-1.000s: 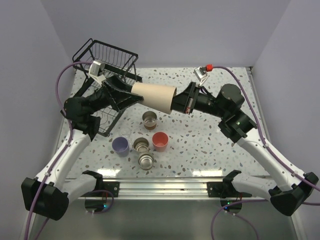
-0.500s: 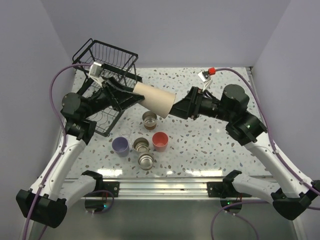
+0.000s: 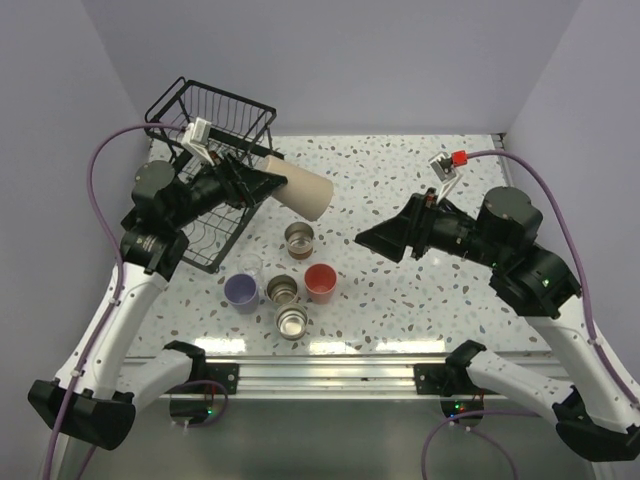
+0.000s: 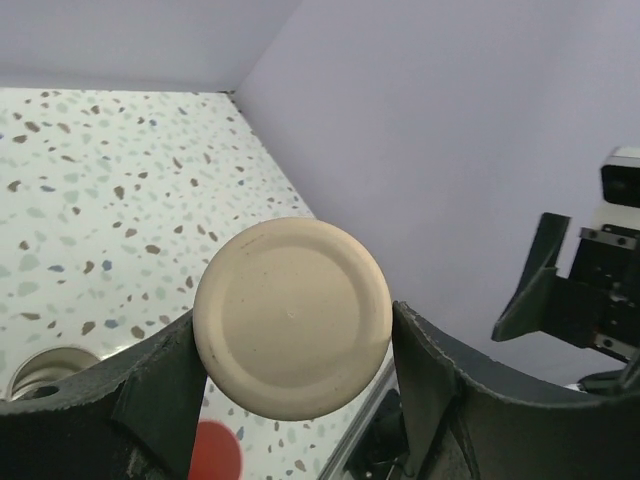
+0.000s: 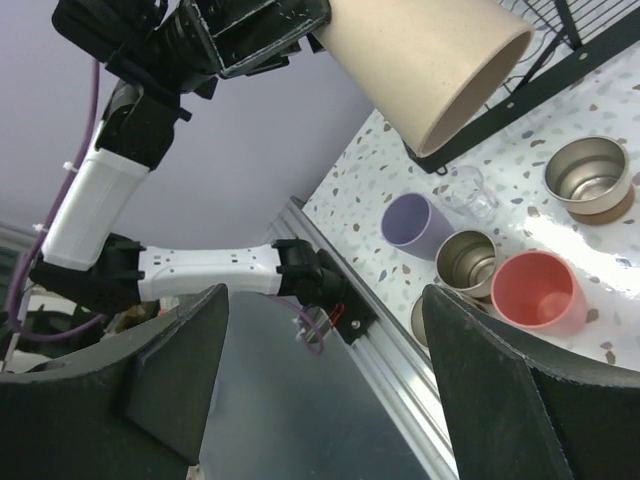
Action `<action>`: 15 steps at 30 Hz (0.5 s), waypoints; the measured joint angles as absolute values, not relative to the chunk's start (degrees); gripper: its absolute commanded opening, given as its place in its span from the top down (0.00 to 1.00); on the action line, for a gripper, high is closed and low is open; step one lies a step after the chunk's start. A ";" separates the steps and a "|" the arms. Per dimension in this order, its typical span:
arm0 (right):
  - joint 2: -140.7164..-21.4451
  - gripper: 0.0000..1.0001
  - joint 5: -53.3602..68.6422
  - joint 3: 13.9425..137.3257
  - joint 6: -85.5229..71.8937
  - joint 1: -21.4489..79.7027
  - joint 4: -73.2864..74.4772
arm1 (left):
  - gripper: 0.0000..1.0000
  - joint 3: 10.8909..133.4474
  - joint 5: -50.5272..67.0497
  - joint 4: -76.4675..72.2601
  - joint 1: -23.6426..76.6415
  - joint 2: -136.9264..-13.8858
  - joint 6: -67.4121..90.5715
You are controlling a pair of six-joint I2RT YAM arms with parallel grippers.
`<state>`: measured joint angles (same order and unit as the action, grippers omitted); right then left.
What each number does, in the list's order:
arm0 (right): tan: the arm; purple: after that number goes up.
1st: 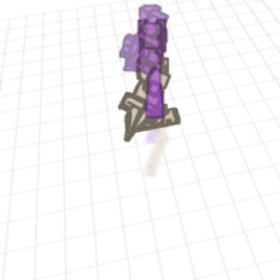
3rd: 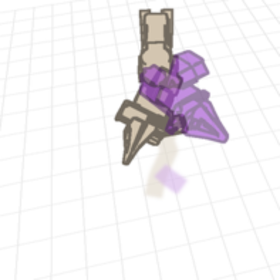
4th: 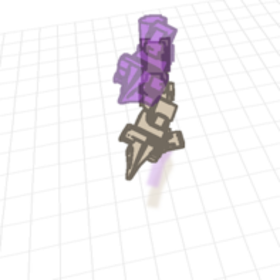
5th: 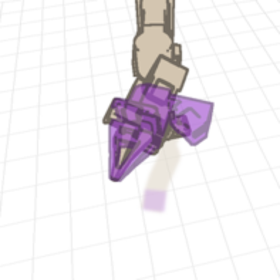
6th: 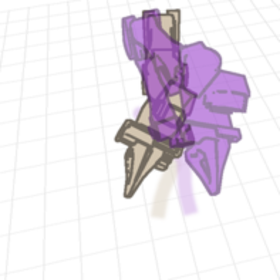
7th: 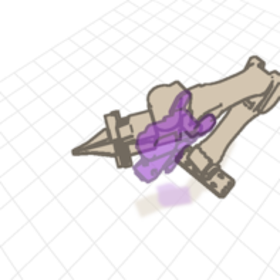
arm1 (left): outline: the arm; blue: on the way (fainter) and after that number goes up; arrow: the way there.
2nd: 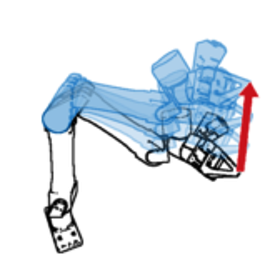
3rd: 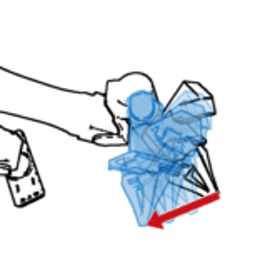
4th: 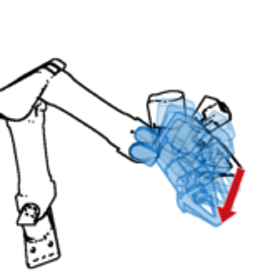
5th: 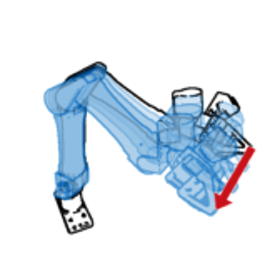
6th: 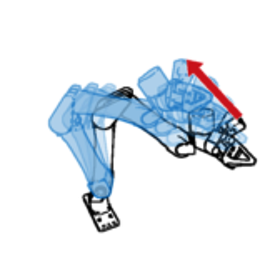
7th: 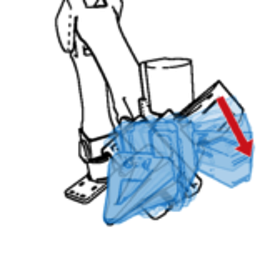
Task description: Load the cups into the dish rack
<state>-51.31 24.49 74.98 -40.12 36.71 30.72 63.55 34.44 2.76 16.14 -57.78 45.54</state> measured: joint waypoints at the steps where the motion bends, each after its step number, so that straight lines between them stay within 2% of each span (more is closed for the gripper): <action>1: -51.22 0.18 24.10 75.24 -39.64 36.71 31.38 | 1.00 63.77 33.34 4.21 16.12 -57.78 44.60; 12: -51.75 0.17 21.96 76.69 -37.04 36.71 36.23 | 1.00 70.76 13.43 22.57 15.92 -57.23 33.85; 15: -52.10 0.13 21.91 77.08 -36.84 36.71 36.69 | 1.00 72.88 4.34 28.53 15.88 -56.84 31.38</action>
